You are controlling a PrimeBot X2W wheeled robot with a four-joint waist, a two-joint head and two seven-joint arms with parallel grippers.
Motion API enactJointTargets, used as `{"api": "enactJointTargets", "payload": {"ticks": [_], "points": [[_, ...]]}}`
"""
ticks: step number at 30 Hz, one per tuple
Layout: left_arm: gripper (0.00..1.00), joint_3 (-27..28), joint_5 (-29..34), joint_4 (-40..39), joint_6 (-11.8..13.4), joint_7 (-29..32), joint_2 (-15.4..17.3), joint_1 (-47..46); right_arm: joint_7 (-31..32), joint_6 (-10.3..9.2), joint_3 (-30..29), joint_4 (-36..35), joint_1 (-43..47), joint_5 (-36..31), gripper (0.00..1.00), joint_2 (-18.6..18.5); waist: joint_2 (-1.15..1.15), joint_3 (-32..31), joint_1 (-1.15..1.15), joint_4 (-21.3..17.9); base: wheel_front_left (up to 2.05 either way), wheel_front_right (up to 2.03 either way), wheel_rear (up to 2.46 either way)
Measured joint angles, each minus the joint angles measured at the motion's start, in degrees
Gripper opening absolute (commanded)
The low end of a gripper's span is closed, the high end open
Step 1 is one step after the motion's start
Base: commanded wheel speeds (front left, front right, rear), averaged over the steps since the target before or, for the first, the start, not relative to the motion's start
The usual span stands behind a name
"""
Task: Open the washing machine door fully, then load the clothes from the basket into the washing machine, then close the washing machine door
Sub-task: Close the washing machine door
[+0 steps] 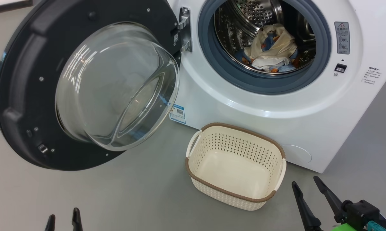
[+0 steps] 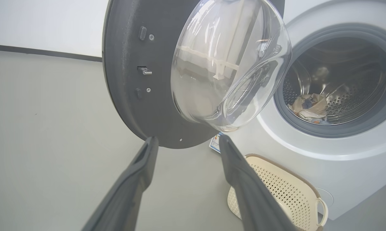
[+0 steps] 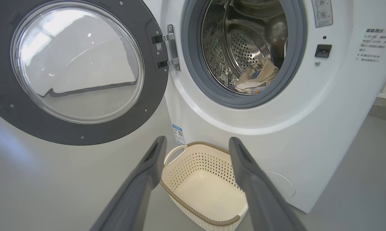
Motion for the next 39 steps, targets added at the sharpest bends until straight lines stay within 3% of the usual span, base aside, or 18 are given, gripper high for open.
{"api": "enactJointTargets", "payload": {"ticks": [2,3,4,5,16,22,29,36,39], "points": [[1.00,0.1,-0.2,-0.1,0.0,0.0,0.0,0.0,0.0,0.00,0.1,0.0,0.0,0.0,1.00,0.0,0.00,0.1,0.00,0.0,0.00,0.00,0.00],[0.57,0.4,-0.9,-0.2,0.4,0.0,0.0,0.0,0.0,0.00,0.2,0.1,-0.1,0.0,1.00,0.0,0.00,0.1,0.00,0.1,0.00,0.00,0.00],[0.25,0.8,-2.0,-0.1,0.6,0.0,0.0,0.1,0.0,0.00,0.4,0.2,-0.1,0.0,1.00,0.0,0.00,0.1,0.00,0.1,0.00,0.00,0.00],[0.00,1.5,-3.6,-0.1,0.6,0.0,0.0,0.2,0.0,0.00,0.5,0.2,-0.2,0.0,1.00,0.0,0.00,0.1,0.00,0.1,0.00,0.00,0.00],[0.00,18.7,-12.5,8.5,-0.8,0.0,0.2,-5.1,0.0,0.00,0.3,0.3,-0.1,0.0,1.00,0.3,0.00,-0.1,0.00,-0.3,0.00,0.00,0.00],[0.00,26.0,-18.1,18.5,-0.9,0.6,6.2,-13.3,0.0,0.00,-0.3,0.2,0.0,0.0,1.00,0.5,0.00,-0.2,0.00,-1.3,0.00,0.00,0.00],[0.00,32.5,-24.9,31.4,4.2,6.7,13.2,-24.6,0.0,0.00,-0.2,0.3,0.0,0.0,1.00,0.7,0.00,-0.1,0.00,-2.6,0.00,0.00,0.00],[0.00,39.6,-32.7,39.6,12.2,11.4,15.7,-34.0,0.0,0.00,0.3,0.3,-0.1,0.0,1.00,0.5,0.00,0.3,0.00,-4.0,0.00,0.00,0.00],[0.00,42.1,-34.6,41.7,14.5,12.2,16.9,-36.4,0.0,0.00,0.7,0.3,-0.2,0.0,1.00,0.1,0.00,0.6,0.00,-4.8,0.00,0.00,0.00]]}}
